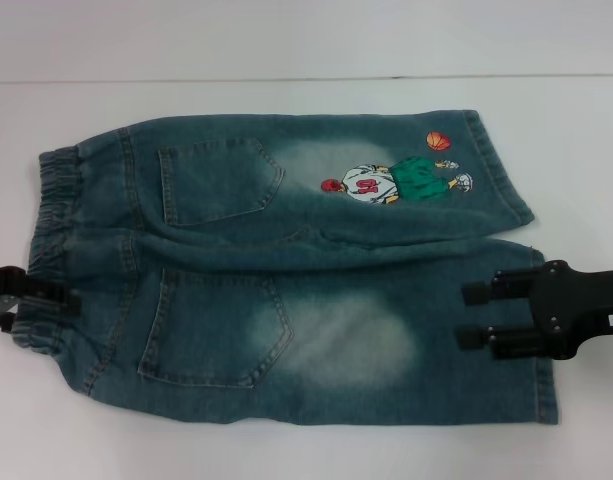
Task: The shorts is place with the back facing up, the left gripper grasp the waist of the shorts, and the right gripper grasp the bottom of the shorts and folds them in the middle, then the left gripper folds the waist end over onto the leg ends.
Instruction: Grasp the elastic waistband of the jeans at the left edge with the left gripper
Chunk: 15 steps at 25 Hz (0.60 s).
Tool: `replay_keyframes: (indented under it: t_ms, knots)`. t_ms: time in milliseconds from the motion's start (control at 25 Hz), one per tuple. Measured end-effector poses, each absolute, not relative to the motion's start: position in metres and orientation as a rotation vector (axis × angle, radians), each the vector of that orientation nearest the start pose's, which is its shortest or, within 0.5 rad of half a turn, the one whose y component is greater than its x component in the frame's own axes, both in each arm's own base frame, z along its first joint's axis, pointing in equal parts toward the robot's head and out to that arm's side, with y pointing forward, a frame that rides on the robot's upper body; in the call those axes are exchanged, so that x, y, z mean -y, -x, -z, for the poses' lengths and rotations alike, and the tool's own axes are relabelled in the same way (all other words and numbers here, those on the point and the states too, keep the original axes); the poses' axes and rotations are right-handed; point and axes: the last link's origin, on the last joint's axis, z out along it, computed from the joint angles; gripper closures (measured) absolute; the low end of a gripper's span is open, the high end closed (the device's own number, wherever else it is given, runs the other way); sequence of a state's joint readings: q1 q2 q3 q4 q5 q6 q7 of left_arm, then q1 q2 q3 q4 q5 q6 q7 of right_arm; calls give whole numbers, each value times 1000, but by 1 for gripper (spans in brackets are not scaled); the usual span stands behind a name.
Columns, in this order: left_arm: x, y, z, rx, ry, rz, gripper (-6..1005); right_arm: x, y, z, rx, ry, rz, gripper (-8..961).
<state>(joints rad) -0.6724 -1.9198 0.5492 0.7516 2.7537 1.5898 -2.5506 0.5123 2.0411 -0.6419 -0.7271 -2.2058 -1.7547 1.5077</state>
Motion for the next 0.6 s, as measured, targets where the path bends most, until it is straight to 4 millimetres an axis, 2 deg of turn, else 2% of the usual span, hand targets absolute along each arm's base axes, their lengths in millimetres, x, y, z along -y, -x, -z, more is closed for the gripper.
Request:
replay_keyframes:
  t_ms: [280,600]
  knots:
    - [-345,326,-81,1935,2068,-136,100,-302,-279,-19,-782,2904,-543,256]
    - [-342,326,-78,1909,2100,-200,251,-303,-281,-19,-784,2894,-536,256]
